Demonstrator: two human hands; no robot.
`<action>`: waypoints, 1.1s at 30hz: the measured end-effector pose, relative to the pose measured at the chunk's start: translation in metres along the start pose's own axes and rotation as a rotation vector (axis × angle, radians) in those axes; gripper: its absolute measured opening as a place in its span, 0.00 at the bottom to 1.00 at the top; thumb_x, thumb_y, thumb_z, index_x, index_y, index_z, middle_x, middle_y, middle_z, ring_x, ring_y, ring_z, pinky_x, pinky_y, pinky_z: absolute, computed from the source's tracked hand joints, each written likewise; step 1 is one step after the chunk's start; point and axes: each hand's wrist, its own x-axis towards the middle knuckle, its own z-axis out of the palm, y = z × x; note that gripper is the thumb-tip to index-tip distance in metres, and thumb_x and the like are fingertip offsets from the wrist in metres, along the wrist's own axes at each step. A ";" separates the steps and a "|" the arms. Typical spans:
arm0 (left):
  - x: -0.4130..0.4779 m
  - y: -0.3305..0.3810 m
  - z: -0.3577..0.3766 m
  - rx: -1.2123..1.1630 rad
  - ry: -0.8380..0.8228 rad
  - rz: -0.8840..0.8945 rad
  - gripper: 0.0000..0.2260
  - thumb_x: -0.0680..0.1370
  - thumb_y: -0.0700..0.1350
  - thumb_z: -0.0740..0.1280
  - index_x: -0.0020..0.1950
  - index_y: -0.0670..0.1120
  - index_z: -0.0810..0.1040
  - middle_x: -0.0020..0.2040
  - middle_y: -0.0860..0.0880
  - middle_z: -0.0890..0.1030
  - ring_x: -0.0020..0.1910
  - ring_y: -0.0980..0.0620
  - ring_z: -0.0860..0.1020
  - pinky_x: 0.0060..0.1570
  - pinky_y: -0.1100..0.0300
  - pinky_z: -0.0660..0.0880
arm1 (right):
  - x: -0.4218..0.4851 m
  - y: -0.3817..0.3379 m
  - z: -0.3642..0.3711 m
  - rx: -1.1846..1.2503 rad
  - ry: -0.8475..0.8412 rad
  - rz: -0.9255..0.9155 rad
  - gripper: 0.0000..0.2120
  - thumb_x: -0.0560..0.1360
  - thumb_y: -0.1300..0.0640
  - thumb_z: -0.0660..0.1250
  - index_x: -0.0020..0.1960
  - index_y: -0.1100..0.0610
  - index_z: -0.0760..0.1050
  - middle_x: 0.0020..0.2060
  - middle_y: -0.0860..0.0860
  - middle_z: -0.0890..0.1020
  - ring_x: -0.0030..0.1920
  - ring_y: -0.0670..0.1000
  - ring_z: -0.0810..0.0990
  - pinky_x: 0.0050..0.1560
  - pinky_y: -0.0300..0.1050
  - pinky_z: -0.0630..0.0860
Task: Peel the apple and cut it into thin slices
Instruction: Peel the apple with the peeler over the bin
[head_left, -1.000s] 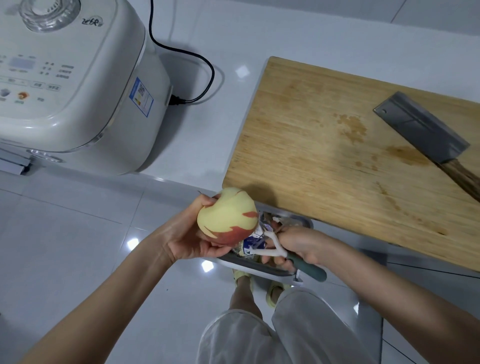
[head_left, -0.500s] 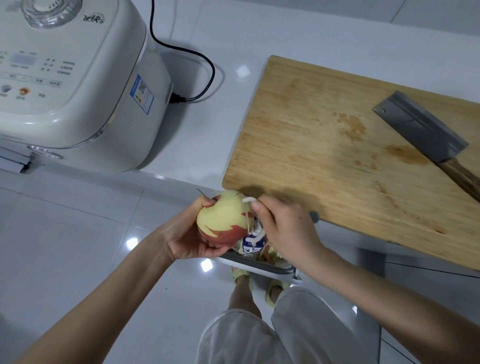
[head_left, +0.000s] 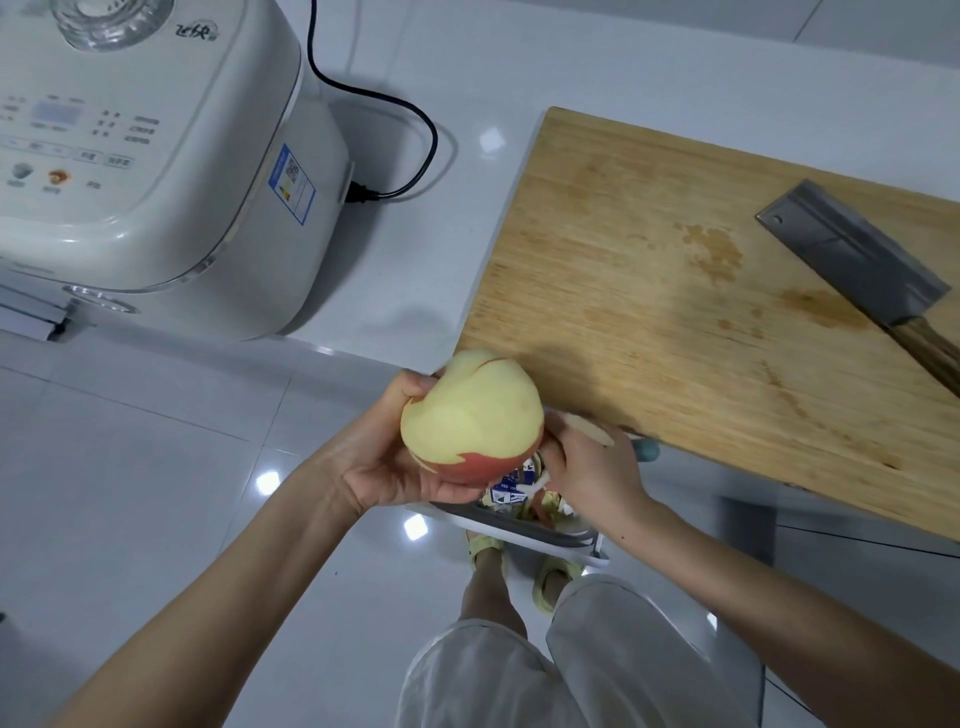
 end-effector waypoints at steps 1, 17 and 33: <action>0.000 0.002 0.000 0.011 0.004 0.017 0.35 0.42 0.46 0.81 0.48 0.39 0.82 0.45 0.35 0.81 0.39 0.36 0.81 0.32 0.48 0.79 | 0.000 0.001 -0.001 0.016 -0.073 0.057 0.14 0.79 0.55 0.56 0.41 0.56 0.77 0.33 0.50 0.80 0.38 0.51 0.79 0.35 0.42 0.63; -0.004 0.011 -0.025 0.206 0.211 0.090 0.35 0.51 0.44 0.77 0.57 0.44 0.75 0.47 0.39 0.83 0.44 0.39 0.83 0.41 0.46 0.81 | 0.029 -0.019 -0.039 1.139 -0.997 0.678 0.15 0.81 0.57 0.54 0.41 0.63 0.74 0.18 0.51 0.69 0.19 0.47 0.65 0.24 0.38 0.63; 0.008 0.003 -0.010 0.083 0.159 0.064 0.27 0.58 0.44 0.75 0.57 0.46 0.77 0.55 0.39 0.78 0.49 0.39 0.80 0.41 0.44 0.79 | 0.038 -0.040 -0.036 0.009 0.502 -0.460 0.16 0.77 0.51 0.61 0.35 0.57 0.77 0.25 0.49 0.78 0.29 0.52 0.76 0.34 0.44 0.71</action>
